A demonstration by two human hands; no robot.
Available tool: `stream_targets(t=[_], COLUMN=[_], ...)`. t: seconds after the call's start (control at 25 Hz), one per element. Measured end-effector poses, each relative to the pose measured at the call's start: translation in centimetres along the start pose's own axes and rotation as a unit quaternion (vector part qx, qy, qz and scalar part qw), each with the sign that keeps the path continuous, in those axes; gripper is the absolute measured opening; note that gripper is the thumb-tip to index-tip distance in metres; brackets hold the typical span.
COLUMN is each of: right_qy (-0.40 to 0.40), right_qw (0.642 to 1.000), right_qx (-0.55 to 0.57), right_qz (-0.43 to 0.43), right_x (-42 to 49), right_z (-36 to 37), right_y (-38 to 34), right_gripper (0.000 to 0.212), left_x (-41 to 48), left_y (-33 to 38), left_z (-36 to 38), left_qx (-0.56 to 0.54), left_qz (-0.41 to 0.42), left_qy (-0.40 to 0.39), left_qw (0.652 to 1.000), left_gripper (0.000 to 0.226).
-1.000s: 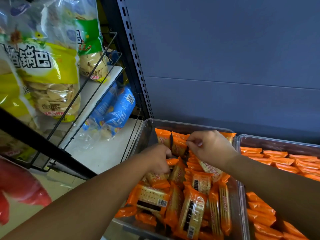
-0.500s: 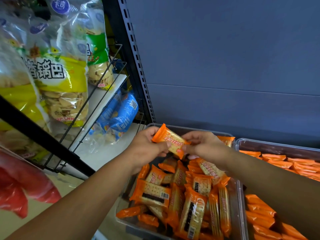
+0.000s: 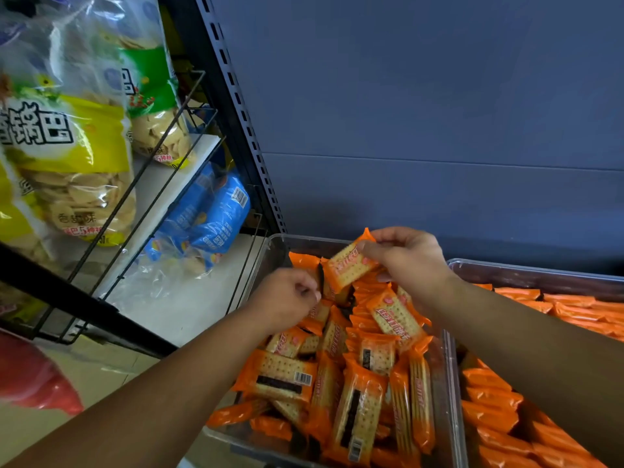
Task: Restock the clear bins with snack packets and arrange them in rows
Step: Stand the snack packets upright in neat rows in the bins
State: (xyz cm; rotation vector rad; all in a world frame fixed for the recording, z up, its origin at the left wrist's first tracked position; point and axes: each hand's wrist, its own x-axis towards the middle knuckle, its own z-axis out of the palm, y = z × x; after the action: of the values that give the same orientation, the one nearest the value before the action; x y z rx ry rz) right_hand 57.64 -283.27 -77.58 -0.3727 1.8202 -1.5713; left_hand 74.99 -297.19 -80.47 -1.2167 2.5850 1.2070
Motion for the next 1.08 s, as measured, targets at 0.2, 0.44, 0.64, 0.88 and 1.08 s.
stream_targets(t=[0.2,0.44,0.64,0.88,1.08], right_qy=[0.038,0.014,-0.040,-0.142,-0.201], right_qw=[0.998,0.998,0.998,0.988,0.974], right_qx=[-0.051,-0.061,0.001,-0.030,-0.106], right_qz=[-0.027,-0.021,0.039,0.058,0.013], right_x=[0.1,-0.1,-0.3,-0.5,-0.8], right_z=[-0.6,0.2,1.2,2.2,3.8], right_y=[0.5,0.2,-0.1,-0.5,-1.1], right_gripper=[0.013,0.014,0.012,0.020,0.035], left_x=[1.3,-0.8,-4.0,-4.1,-4.2], left_y=[-1.4,-0.2,1.7,-0.1,-0.3], left_z=[1.9,-1.2,-2.8,-1.7,-2.2], left_qx=[0.188,0.026,-0.307,-0.210,-0.165], left_qz=[-0.022,-0.003,-0.017,0.051,0.112], left_qy=[-0.101,0.099,0.094,0.067,0.078], left_qw=[0.977,0.995,0.947,0.974,0.977], left_gripper=[0.056,0.027,0.030,0.027,0.031])
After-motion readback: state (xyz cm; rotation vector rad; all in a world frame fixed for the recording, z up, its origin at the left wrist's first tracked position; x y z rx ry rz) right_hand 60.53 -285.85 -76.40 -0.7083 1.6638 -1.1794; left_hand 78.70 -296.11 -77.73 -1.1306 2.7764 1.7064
